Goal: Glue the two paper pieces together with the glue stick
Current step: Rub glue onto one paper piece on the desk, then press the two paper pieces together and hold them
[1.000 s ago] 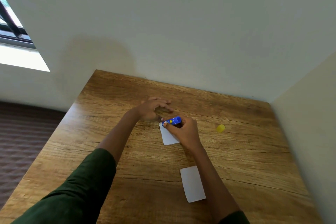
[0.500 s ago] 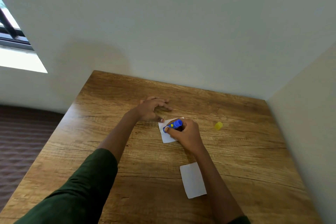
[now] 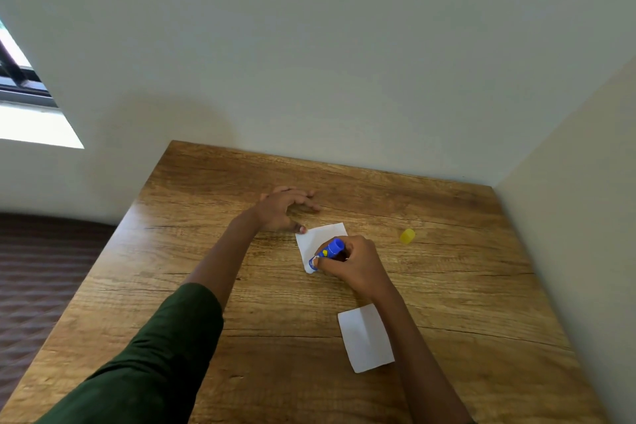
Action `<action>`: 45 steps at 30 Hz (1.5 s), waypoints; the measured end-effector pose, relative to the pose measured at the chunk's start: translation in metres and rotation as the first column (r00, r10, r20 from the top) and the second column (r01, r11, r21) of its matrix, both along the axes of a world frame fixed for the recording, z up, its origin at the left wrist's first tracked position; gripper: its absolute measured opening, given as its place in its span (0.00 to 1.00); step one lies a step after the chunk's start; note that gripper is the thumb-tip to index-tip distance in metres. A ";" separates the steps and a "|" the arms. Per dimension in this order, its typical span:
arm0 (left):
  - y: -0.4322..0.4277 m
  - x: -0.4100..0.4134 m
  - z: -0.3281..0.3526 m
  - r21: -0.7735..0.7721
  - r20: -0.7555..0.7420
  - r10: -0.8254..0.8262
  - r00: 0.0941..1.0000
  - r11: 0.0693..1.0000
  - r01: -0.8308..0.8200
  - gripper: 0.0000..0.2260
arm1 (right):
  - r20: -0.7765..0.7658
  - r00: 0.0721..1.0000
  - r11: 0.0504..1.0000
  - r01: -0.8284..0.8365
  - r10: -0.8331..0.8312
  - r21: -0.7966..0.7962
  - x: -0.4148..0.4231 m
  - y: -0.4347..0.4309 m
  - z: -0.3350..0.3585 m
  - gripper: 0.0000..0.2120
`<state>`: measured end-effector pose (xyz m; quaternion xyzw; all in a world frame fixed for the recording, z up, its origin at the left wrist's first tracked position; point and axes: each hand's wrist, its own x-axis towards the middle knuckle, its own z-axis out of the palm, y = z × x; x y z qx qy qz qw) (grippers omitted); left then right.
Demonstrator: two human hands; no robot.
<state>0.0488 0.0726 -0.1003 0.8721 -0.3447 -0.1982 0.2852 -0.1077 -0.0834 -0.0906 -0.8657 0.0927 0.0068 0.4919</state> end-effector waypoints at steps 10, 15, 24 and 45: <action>0.002 -0.004 0.000 -0.013 0.007 0.015 1.000 1.000 -0.015 0.25 | 0.037 0.980 0.949 0.178 -0.194 0.262 -0.012 -0.016 0.010 0.07; 0.003 -0.005 0.000 -0.057 -0.013 0.022 1.000 0.998 -0.023 0.22 | 0.068 0.898 0.865 0.394 -0.434 0.310 -0.022 -0.047 0.015 0.12; -0.001 -0.018 -0.004 -0.145 -0.024 0.118 0.993 0.982 -0.120 0.14 | 0.178 0.788 0.808 0.579 -0.590 0.111 -0.036 -0.098 0.006 0.21; -0.001 -0.028 -0.002 -0.169 0.010 0.145 0.989 0.975 -0.141 0.13 | 0.257 0.692 0.704 0.708 -0.675 -0.060 -0.050 -0.097 0.005 0.21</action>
